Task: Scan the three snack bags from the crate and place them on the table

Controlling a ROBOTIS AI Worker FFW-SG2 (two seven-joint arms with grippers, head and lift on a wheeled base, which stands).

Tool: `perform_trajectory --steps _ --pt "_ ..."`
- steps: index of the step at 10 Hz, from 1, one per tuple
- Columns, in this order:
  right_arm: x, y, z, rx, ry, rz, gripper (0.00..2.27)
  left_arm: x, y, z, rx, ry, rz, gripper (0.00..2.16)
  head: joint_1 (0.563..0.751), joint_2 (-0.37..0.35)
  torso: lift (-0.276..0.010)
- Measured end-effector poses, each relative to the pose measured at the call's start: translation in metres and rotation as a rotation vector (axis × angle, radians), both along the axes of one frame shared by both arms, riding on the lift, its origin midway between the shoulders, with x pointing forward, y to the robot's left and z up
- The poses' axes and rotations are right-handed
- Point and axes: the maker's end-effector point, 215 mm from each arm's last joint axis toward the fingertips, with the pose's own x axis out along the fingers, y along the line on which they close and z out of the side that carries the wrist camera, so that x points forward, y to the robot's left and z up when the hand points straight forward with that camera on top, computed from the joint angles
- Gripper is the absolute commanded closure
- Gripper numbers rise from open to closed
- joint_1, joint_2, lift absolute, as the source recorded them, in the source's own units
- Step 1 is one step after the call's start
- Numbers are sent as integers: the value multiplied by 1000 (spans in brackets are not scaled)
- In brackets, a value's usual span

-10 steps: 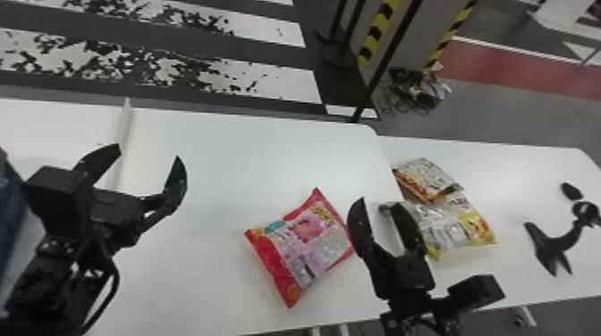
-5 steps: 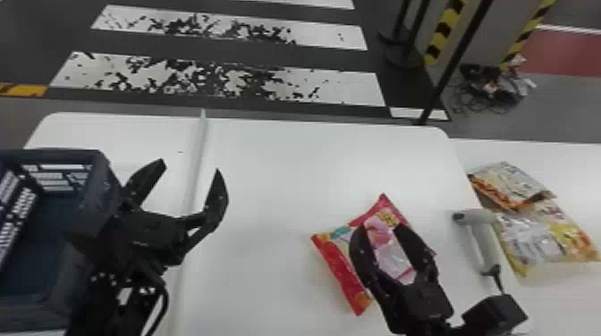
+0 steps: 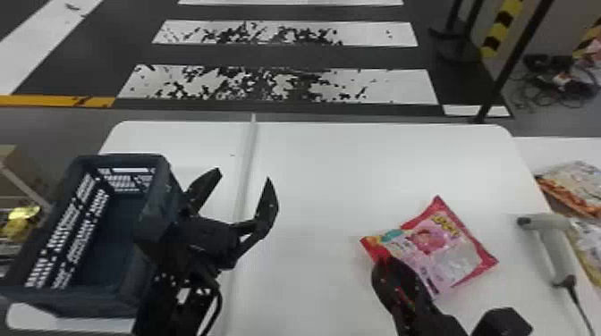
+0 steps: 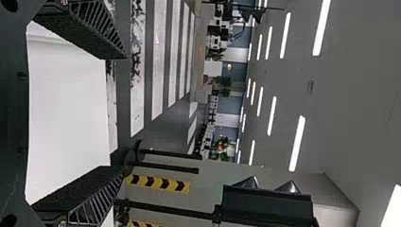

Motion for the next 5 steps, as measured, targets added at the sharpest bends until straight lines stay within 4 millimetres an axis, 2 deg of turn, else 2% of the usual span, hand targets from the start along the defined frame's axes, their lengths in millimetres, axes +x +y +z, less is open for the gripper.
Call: perform_trajectory --steps 5 --pt "-12 -6 -53 -11 120 6 2142 -2 -2 1 -16 -11 -8 36 695 35 -62"
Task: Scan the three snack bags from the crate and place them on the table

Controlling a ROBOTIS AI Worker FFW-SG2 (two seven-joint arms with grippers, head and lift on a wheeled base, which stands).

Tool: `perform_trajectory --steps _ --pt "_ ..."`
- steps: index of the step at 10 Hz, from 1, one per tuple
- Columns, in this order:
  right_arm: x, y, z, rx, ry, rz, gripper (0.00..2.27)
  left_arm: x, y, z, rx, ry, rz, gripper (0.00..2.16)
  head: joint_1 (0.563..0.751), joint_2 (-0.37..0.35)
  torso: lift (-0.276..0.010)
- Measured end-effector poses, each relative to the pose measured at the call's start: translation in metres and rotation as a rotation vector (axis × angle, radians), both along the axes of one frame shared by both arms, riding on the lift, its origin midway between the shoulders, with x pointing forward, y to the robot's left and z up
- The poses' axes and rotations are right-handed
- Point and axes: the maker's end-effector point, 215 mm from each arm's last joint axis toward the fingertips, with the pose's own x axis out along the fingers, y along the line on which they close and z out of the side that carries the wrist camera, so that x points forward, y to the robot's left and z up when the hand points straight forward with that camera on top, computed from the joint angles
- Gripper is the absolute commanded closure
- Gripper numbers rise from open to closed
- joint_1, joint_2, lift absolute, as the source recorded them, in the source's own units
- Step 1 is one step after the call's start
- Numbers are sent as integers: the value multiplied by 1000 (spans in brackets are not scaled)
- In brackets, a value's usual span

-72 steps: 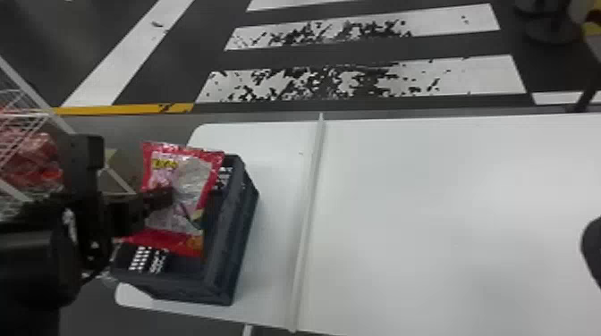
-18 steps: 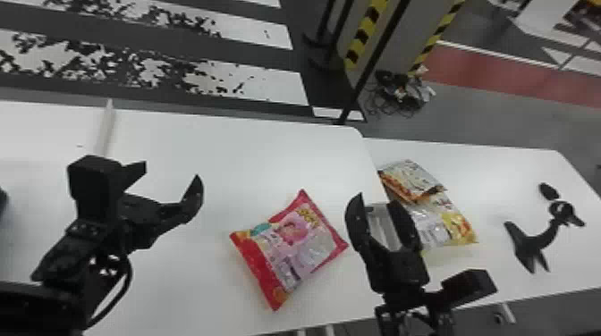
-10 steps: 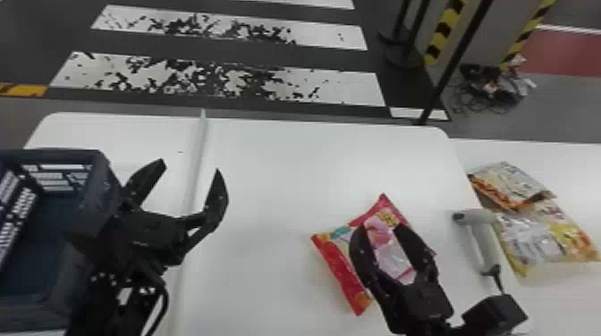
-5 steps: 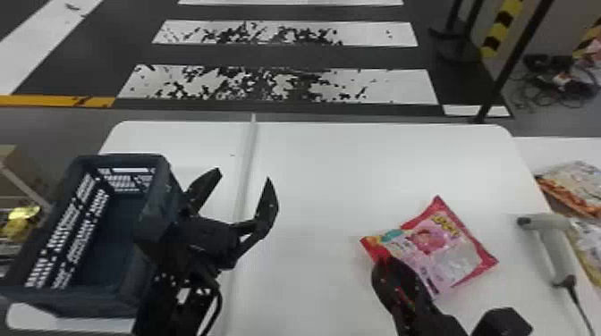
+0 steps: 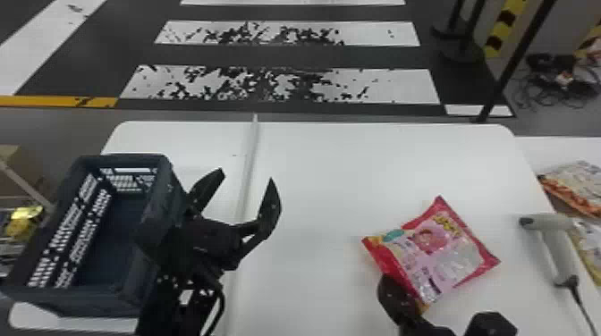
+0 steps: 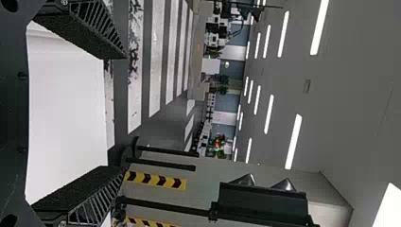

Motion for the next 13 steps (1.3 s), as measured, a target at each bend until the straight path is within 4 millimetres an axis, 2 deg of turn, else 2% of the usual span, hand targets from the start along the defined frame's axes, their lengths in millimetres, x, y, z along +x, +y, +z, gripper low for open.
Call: perform_trajectory --steps 3,8,13 --pt "-5 -17 -17 15 41 -40 2138 0 -3 0 -5 -2 -6 36 695 7 -62" --pt "-8 -66 -33 25 90 -153 2138 3 -8 0 -13 -6 -13 36 695 -79 -62" --pt "-4 -134 -34 33 99 -289 2138 7 -20 0 -32 -12 -27 36 695 -203 -62"
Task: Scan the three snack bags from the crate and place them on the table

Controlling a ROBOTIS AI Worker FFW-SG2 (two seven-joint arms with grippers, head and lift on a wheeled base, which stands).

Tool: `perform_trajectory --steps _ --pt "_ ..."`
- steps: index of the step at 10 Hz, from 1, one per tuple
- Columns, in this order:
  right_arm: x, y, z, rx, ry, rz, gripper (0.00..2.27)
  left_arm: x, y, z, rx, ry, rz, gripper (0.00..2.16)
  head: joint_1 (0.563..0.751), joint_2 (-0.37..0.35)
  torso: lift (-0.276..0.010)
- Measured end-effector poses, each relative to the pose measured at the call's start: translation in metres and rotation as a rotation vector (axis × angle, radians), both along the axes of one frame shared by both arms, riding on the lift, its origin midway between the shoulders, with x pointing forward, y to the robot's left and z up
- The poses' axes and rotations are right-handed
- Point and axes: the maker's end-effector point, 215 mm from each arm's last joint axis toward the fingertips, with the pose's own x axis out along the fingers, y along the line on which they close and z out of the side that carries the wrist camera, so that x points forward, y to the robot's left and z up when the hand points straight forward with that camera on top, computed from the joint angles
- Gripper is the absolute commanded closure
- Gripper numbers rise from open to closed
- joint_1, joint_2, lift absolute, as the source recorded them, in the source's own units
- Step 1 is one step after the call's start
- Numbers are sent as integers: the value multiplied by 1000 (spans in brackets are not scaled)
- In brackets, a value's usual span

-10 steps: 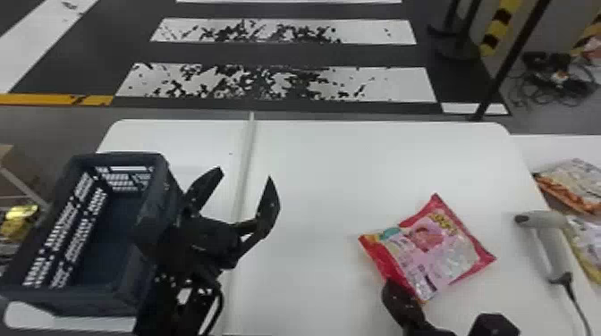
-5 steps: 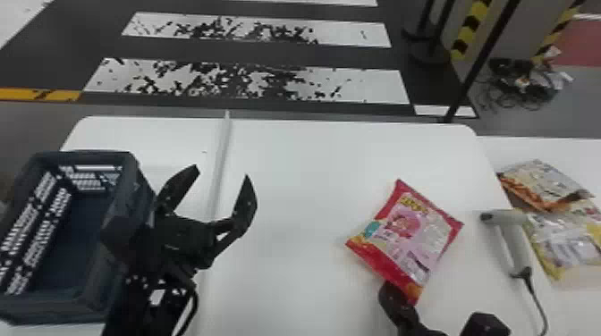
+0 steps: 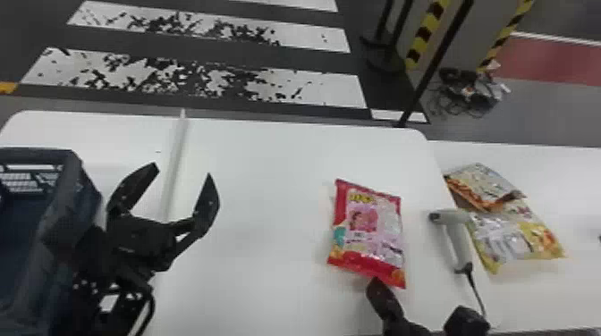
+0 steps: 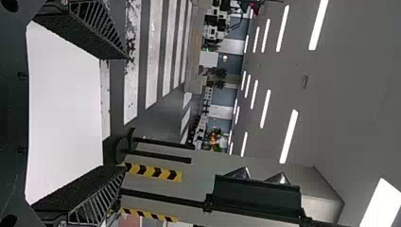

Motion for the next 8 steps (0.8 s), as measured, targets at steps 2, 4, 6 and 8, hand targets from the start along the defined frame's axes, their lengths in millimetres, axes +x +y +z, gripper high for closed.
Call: perform_trajectory --steps 2,4,6,8 --pt "5 -15 3 1 -5 -27 2138 -2 2 1 -2 -7 3 36 695 -218 -62" --pt "4 -22 7 9 -6 -36 2138 -4 3 1 -2 -8 6 36 695 -230 -62" --pt "-4 -26 27 13 -31 -43 2138 -4 4 3 -7 -14 8 36 695 -238 -62" --pt "6 -39 59 -2 -77 -55 2138 -5 2 5 -10 -17 4 36 695 -253 -62"
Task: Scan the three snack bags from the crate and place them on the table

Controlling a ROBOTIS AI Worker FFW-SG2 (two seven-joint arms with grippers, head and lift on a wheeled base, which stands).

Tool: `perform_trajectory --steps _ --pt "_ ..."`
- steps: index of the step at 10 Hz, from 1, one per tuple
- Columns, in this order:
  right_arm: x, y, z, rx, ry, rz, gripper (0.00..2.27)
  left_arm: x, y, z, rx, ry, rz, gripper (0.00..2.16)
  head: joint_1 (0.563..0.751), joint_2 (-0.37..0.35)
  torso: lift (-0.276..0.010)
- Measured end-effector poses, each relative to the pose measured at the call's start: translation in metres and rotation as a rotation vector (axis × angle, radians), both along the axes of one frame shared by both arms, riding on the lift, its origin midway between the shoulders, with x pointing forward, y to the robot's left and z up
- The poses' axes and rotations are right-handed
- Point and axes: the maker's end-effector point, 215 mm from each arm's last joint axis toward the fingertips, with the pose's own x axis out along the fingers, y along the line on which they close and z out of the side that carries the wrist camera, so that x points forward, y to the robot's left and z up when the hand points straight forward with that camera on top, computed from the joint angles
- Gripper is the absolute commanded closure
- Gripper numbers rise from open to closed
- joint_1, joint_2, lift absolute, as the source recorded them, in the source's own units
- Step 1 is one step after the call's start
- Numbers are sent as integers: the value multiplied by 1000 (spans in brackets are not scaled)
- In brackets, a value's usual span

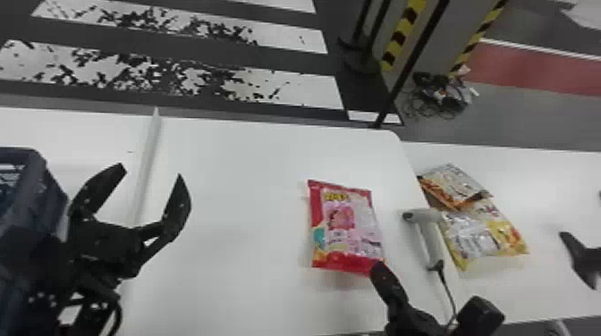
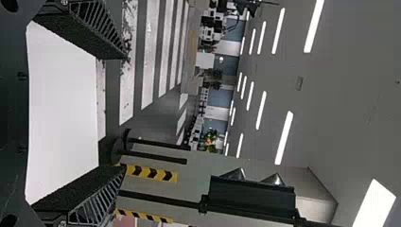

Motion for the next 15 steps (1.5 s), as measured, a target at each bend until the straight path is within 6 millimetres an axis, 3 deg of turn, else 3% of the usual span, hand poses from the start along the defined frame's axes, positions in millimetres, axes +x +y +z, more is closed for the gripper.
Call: perform_trajectory --steps 2,4,6,8,12,15 --pt "25 -8 16 -13 -24 4 2138 -2 -2 -1 1 3 -4 36 695 -262 -62" --pt "57 -4 25 -39 -64 52 2138 -1 -4 -1 1 1 -7 36 695 -248 -62" --pt "89 0 27 -82 -94 101 2138 -1 -8 0 6 -2 -15 36 695 -238 -62" --pt "106 9 21 -104 -110 148 2138 -1 -10 -5 23 4 -23 36 695 -225 -62" --pt "121 12 -6 -124 -115 170 2138 -4 -10 -10 29 13 -25 36 695 -216 -62" --pt "118 17 -28 -139 -98 185 2138 -3 -17 -15 40 19 -41 36 695 -220 -62"
